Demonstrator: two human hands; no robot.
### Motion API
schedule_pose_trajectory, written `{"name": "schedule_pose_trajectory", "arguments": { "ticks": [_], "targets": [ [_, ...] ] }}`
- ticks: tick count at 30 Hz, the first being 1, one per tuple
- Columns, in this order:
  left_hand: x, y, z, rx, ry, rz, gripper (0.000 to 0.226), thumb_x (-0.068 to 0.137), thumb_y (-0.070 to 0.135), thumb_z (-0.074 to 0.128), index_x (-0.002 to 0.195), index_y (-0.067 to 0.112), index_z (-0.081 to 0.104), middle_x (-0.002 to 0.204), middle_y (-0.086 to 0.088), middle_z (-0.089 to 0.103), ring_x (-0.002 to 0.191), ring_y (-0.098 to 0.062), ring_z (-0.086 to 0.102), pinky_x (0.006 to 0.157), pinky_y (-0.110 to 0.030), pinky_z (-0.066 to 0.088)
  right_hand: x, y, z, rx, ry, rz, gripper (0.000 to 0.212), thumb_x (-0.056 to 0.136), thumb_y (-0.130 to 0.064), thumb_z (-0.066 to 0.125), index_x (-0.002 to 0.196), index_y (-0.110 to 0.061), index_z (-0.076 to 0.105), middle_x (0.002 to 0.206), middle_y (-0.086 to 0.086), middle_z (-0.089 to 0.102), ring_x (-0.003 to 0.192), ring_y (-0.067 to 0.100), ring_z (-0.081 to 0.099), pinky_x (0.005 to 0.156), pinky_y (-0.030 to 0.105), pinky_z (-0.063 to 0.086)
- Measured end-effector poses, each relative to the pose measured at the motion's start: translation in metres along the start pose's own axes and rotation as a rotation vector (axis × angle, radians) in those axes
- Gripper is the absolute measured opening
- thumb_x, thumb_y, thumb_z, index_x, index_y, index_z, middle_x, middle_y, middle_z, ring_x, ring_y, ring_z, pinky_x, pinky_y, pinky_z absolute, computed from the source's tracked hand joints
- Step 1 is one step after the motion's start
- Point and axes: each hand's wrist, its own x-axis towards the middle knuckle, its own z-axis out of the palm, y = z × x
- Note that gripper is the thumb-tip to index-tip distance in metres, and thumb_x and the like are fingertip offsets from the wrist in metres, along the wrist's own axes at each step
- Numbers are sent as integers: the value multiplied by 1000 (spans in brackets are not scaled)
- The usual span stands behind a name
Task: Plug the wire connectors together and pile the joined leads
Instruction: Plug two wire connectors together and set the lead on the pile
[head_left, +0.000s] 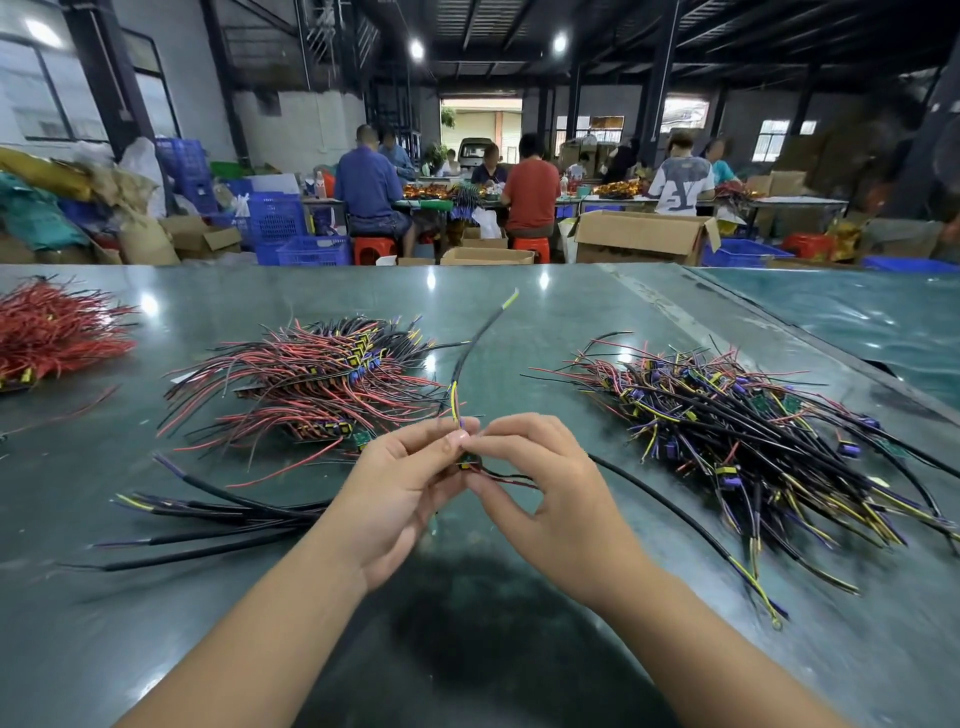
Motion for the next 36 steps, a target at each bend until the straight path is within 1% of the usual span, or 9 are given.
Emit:
{"name": "schedule_pose_trajectory", "arguments": {
  "ticks": [3, 5, 8, 12, 14, 17, 21, 28, 36],
  "targets": [
    [0, 1, 1, 109, 29, 198, 15, 71, 12, 65, 81, 14, 77, 82, 1, 73, 73, -3, 64, 63, -15, 51, 3, -7, -3, -23, 10, 169, 36, 83, -37, 65, 115, -21, 66, 94, -14, 54, 90, 6, 50, 83, 19, 42],
    [-1, 1, 2, 304, 33, 384, 13, 71, 12, 69, 79, 20, 77, 81, 6, 73, 74, 0, 63, 66, -12, 49, 6, -11, -3, 152, 4, 327, 38, 83, -43, 66, 116, -26, 65, 81, -16, 45, 75, 3, 47, 71, 15, 41],
    [-2, -4, 3, 695, -13, 627, 16, 75, 15, 75, 80, 30, 76, 86, 8, 67, 76, 1, 60, 69, -12, 46, 14, -15, -1, 403, 46, 438, 11, 88, -34, 65, 98, -33, 70, 70, -11, 49, 60, 3, 43, 60, 16, 34],
    [-5, -9, 5, 823, 23, 812, 18, 78, 20, 71, 93, 30, 72, 92, 6, 61, 82, -10, 61, 76, -24, 51, 18, -20, 0, 601, 174, 464, 21, 96, -16, 53, 82, -20, 68, 66, -8, 60, 60, 5, 53, 60, 20, 45],
    [-8, -8, 7, 796, 113, 766, 5, 79, 33, 68, 83, 30, 67, 74, 5, 56, 65, -9, 54, 62, -21, 46, 18, -18, -3, 672, 246, 481, 20, 94, -14, 53, 82, -16, 68, 68, -5, 63, 63, 6, 60, 64, 19, 51],
    [-8, -8, 12, 695, 139, 415, 33, 82, 54, 63, 69, 25, 69, 56, 5, 51, 51, -9, 44, 48, -20, 37, 17, -15, -5, 718, 268, 471, 24, 95, -13, 50, 81, -19, 68, 70, -3, 65, 66, 9, 64, 68, 23, 53],
    [-6, -3, 16, 97, 63, -13, 36, 74, 43, 61, 88, 11, 70, 78, -5, 63, 62, -10, 58, 55, -17, 48, 14, -18, 0, 807, 167, 456, 20, 91, -20, 49, 83, -14, 67, 77, -1, 68, 69, 12, 63, 69, 23, 53],
    [1, 8, 8, -142, 225, 97, 14, 68, 19, 66, 70, 11, 77, 64, 3, 67, 54, -1, 59, 53, -10, 50, 10, -20, 10, 725, 143, 420, 23, 97, -8, 47, 87, -15, 67, 78, -8, 69, 72, 11, 66, 74, 25, 55],
    [14, 34, -23, -435, 537, 176, 10, 90, 12, 60, 83, 7, 63, 64, 3, 64, 53, 0, 58, 52, -8, 47, 4, -24, 18, 765, 133, 435, 23, 96, -9, 47, 85, -15, 67, 78, -6, 69, 74, 12, 69, 73, 23, 55]
  ]
}}
